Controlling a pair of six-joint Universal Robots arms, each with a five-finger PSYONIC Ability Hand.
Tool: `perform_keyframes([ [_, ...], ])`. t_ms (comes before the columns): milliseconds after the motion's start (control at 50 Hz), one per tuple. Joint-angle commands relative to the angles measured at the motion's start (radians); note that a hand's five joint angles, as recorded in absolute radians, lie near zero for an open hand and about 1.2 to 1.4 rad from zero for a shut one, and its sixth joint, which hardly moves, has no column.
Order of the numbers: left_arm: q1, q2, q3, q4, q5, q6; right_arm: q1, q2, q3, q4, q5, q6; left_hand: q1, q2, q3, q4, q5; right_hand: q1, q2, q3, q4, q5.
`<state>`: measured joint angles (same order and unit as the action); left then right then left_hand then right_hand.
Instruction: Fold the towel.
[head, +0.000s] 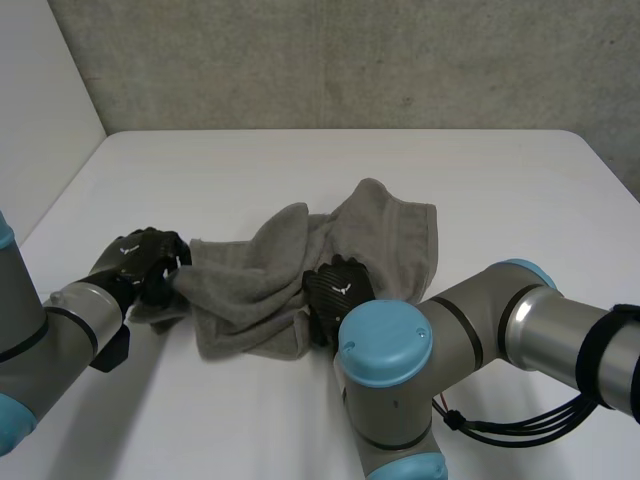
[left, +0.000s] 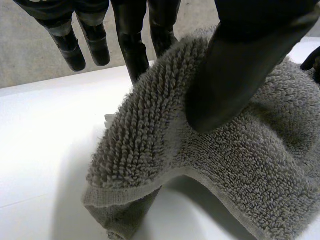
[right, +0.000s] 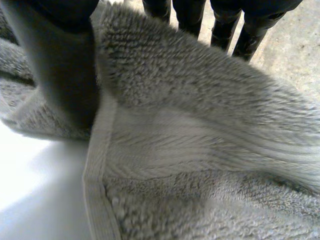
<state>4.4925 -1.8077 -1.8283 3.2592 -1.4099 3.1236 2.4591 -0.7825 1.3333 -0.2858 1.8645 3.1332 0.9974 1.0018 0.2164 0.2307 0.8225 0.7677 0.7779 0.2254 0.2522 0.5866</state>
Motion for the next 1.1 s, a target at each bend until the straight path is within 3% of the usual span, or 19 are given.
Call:
perform_keyframes([
  [20, 0.016, 0.004, 0.006, -0.003, 0.0, 0.001, -0.02, -0.004, 0.024, -0.012, 0.002, -0.005, 0.059, 0.054, -0.042, -0.056, 0.059, 0.201, 0.191, -0.051, -0.078, 0.208],
  [140, 0.043, 0.005, 0.007, -0.004, 0.0, 0.001, -0.069, -0.118, 0.142, -0.013, 0.007, -0.015, 0.059, 0.054, -0.042, -0.056, 0.059, 0.189, 0.179, -0.051, -0.078, 0.196],
  [300, 0.037, 0.002, -0.002, -0.004, 0.002, 0.001, -0.115, -0.257, 0.268, -0.019, -0.004, -0.022, 0.062, 0.057, -0.042, -0.056, 0.062, -0.212, -0.222, -0.051, -0.078, -0.206],
  [400, 0.027, 0.001, -0.019, -0.001, -0.001, 0.001, -0.183, -0.314, 0.33, -0.029, -0.041, -0.064, 0.038, 0.034, -0.042, -0.056, 0.039, -0.219, -0.229, -0.051, -0.078, -0.212],
  [500, 0.025, -0.007, -0.019, 0.011, 0.003, 0.001, -0.261, -0.348, 0.386, -0.073, -0.162, -0.099, 0.029, 0.025, -0.042, -0.056, 0.03, -0.049, -0.059, -0.051, -0.078, -0.042],
  [540, 0.027, -0.018, -0.011, 0.014, 0.005, 0.001, -0.324, -0.36, 0.405, -0.108, -0.258, -0.113, 0.029, 0.025, -0.042, -0.056, 0.03, 0.118, 0.108, -0.051, -0.078, 0.125],
  [560, 0.03, -0.031, 0.0, 0.019, 0.005, 0.003, -0.324, -0.36, 0.405, -0.108, -0.258, -0.113, 0.038, 0.034, -0.042, -0.056, 0.038, 0.119, 0.109, -0.051, -0.078, 0.125],
  [600, 0.033, -0.047, 0.014, 0.023, 0.003, 0.007, -0.38, -0.363, 0.4, -0.116, -0.355, -0.12, 0.065, 0.06, -0.042, -0.056, 0.065, 0.504, 0.494, -0.051, -0.078, 0.51],
  [680, 0.028, -0.08, 0.069, 0.014, 0.0, 0.007, -0.423, -0.362, 0.388, -0.116, -0.45, -0.127, 0.246, 0.242, -0.042, -0.056, 0.247, 0.556, 0.546, -0.051, -0.078, 0.563],
  [740, 0.027, -0.111, 0.099, 0.017, 0.0, 0.007, -0.456, -0.362, 0.377, -0.118, -0.528, -0.128, 0.238, 0.234, -0.042, -0.056, 0.238, 0.553, 0.543, -0.051, -0.078, 0.56],
  [840, 0.024, -0.177, 0.176, 0.023, -0.001, 0.004, -0.483, -0.348, 0.31, -0.113, -0.573, -0.128, 0.214, 0.21, -0.042, -0.056, 0.215, 0.542, 0.531, -0.051, -0.078, 0.548],
  [920, 0.023, -0.228, 0.231, 0.023, -0.014, 0.003, -0.512, -0.337, 0.25, -0.064, -0.587, -0.125, 0.062, 0.057, -0.042, -0.056, 0.062, 0.539, 0.528, -0.051, -0.078, 0.545],
  [960, 0.022, -0.263, 0.274, 0.025, -0.046, 0.0, -0.516, -0.334, 0.239, -0.043, -0.597, -0.128, -0.426, -0.43, -0.042, -0.056, -0.426, 0.536, 0.526, -0.051, -0.078, 0.542],
  [980, 0.022, -0.263, 0.274, 0.025, -0.046, 0.0, -0.516, -0.334, 0.239, -0.042, -0.597, -0.128, -0.429, -0.433, -0.042, -0.056, -0.428, 0.536, 0.525, -0.051, -0.078, 0.542],
  [1020, 0.011, -0.283, 0.305, 0.027, -0.076, 0.001, -0.517, -0.331, 0.233, -0.01, -0.617, -0.127, -0.756, -0.76, -0.042, -0.056, -0.756, 0.533, 0.523, -0.051, -0.078, 0.539],
  [1100, 0.013, -0.288, 0.323, 0.036, -0.096, 0.0, -0.516, -0.331, 0.233, -0.007, -0.631, -0.124, -0.784, -0.788, -0.042, -0.056, -0.784, 0.533, 0.523, -0.051, -0.078, 0.539],
])
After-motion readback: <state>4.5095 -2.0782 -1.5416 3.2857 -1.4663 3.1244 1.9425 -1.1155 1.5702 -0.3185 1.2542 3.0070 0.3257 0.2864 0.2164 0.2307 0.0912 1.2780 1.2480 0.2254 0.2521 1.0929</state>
